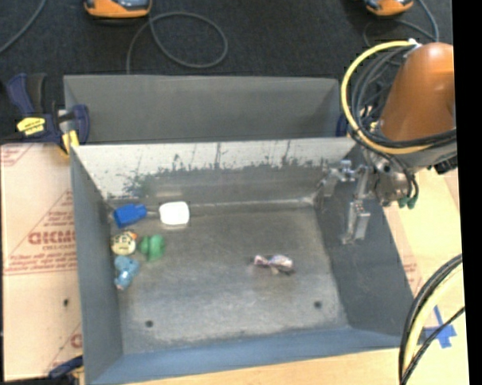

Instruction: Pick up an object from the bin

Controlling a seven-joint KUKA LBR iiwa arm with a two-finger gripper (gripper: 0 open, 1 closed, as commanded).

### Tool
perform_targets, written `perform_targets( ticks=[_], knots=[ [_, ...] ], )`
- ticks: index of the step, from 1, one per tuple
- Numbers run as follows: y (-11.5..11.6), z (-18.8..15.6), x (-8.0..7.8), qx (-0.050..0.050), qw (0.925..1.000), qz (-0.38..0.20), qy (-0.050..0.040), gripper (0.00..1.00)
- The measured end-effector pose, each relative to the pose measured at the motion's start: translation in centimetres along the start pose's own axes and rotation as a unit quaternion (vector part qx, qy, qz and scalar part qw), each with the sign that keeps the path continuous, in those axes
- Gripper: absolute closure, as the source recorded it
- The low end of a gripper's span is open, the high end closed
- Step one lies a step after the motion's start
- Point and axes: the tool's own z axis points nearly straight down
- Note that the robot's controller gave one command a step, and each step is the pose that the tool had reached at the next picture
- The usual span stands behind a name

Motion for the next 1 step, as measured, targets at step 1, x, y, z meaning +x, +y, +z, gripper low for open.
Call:
perform_targets(
  ticks=[1],
  knots=[
    [0.06, -0.51, -0.12, 0.001, 1.0000, -0.001, -0.0038, 0.00]
  ],
)
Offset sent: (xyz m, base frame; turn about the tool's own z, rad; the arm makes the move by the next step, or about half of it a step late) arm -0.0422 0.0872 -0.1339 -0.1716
